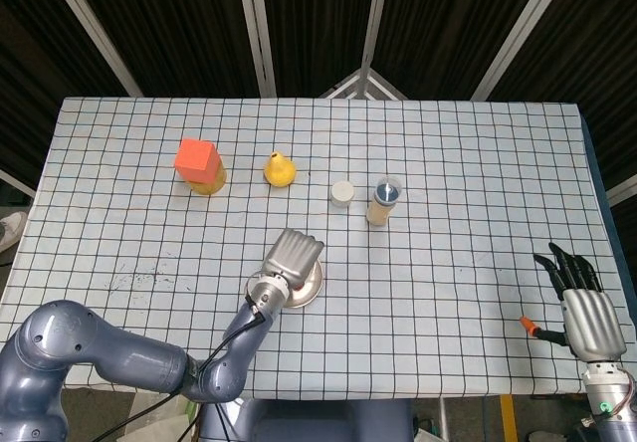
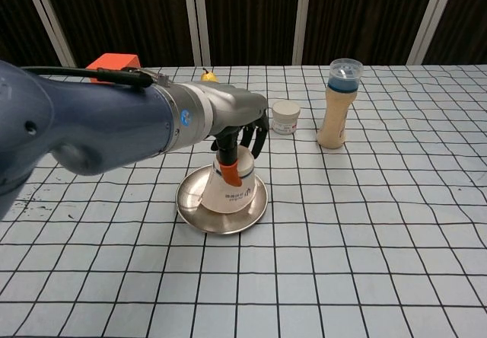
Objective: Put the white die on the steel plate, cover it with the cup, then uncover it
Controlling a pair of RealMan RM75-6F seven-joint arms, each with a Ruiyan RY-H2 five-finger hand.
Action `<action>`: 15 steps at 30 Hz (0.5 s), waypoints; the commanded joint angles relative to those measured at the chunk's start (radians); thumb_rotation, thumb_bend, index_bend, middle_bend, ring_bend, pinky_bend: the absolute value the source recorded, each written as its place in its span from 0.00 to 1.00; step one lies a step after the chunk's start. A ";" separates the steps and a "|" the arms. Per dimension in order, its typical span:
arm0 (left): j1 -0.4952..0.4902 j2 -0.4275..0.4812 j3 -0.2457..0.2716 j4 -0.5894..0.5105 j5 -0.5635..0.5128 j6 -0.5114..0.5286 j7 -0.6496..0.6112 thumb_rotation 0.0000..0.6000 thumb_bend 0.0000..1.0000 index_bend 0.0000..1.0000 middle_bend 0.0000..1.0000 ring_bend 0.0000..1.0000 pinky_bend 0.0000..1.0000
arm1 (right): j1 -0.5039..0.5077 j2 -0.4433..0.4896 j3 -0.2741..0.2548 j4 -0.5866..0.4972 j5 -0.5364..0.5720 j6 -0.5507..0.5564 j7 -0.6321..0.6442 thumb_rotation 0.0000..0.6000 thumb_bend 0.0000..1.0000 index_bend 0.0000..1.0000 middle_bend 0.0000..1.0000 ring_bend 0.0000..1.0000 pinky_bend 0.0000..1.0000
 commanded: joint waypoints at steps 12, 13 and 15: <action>0.025 -0.010 0.024 0.018 0.060 0.020 -0.018 1.00 0.34 0.51 0.47 0.69 0.76 | 0.003 -0.002 -0.003 -0.004 -0.004 -0.004 -0.004 1.00 0.17 0.16 0.03 0.08 0.00; 0.028 -0.010 0.016 0.018 0.053 0.010 -0.029 1.00 0.34 0.51 0.47 0.69 0.76 | 0.003 -0.002 -0.003 -0.004 -0.003 -0.006 -0.005 1.00 0.17 0.16 0.03 0.08 0.00; 0.025 -0.009 0.016 0.027 0.057 0.008 -0.024 1.00 0.34 0.51 0.47 0.69 0.76 | 0.004 -0.002 -0.003 -0.005 -0.002 -0.006 -0.006 1.00 0.17 0.16 0.03 0.08 0.00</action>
